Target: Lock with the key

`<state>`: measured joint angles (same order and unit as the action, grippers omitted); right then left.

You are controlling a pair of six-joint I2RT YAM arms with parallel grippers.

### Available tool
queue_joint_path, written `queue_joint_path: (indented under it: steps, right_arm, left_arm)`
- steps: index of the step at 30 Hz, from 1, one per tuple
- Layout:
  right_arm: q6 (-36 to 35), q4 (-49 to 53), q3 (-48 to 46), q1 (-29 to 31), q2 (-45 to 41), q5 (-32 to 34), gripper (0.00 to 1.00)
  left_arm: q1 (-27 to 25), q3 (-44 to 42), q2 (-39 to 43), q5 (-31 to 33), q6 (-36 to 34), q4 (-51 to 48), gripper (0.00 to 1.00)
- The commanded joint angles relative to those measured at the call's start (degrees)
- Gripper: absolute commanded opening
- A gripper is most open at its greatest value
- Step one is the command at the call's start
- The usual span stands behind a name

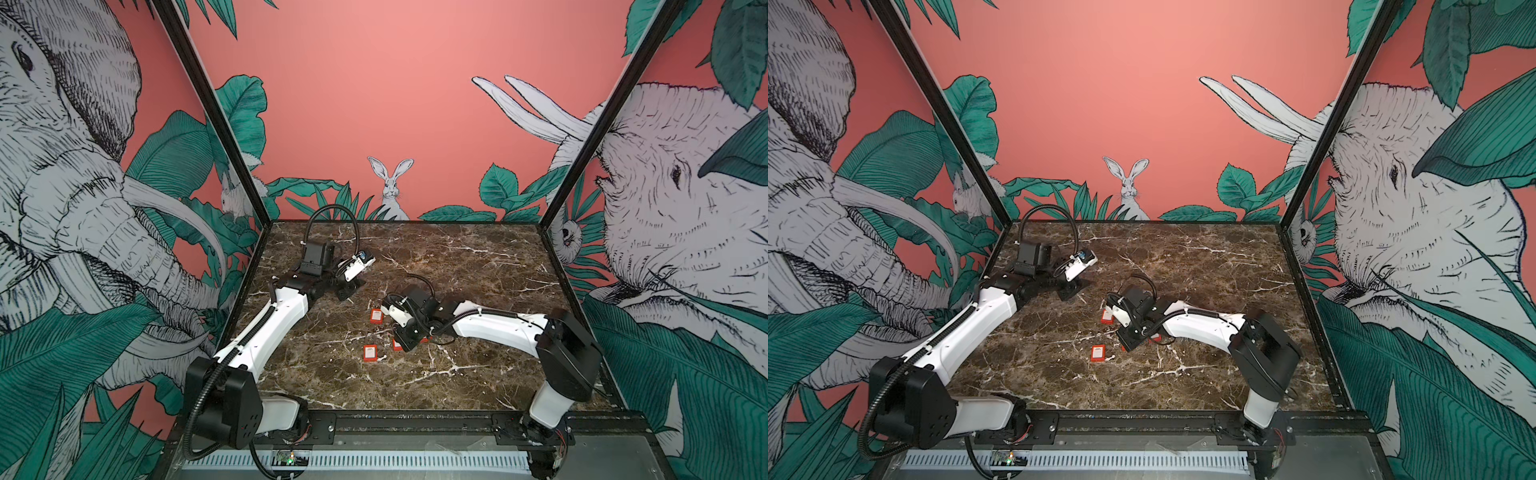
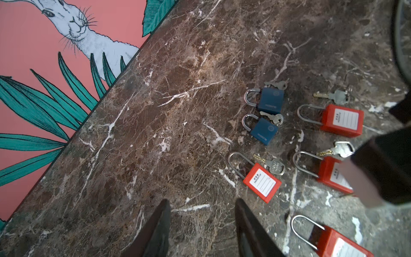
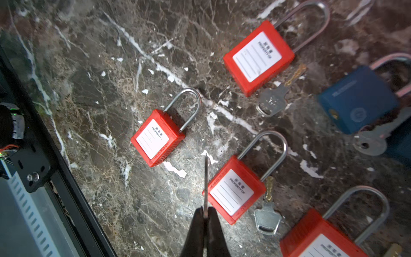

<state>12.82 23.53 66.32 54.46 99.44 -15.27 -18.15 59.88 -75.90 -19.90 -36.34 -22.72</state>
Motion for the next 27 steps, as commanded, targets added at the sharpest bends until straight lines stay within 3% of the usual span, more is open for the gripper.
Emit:
queue_joint_path:
  steps: [1, 11, 20, 27]
  right_arm:
    - [-0.5, 6.6, 3.7, 1.3, 2.4, 0.7, 0.01]
    - [-0.1, 12.6, 11.1, 3.9, 8.5, 2.1, 0.04]
    - [-2.4, 13.1, 13.9, 4.0, 12.0, 2.3, 0.07]
    - [-4.9, 14.1, 16.1, 4.0, 13.6, 1.5, 0.21]
  left_arm:
    - [0.4, -1.5, 0.4, -0.9, 4.3, 5.5, 0.49]
    - [0.4, -6.3, 2.8, -2.9, 8.6, 9.8, 0.49]
    - [0.6, -9.4, 8.6, 3.3, 9.8, 9.0, 0.50]
    - [0.8, -9.6, 10.4, 6.4, 11.9, 9.2, 0.51]
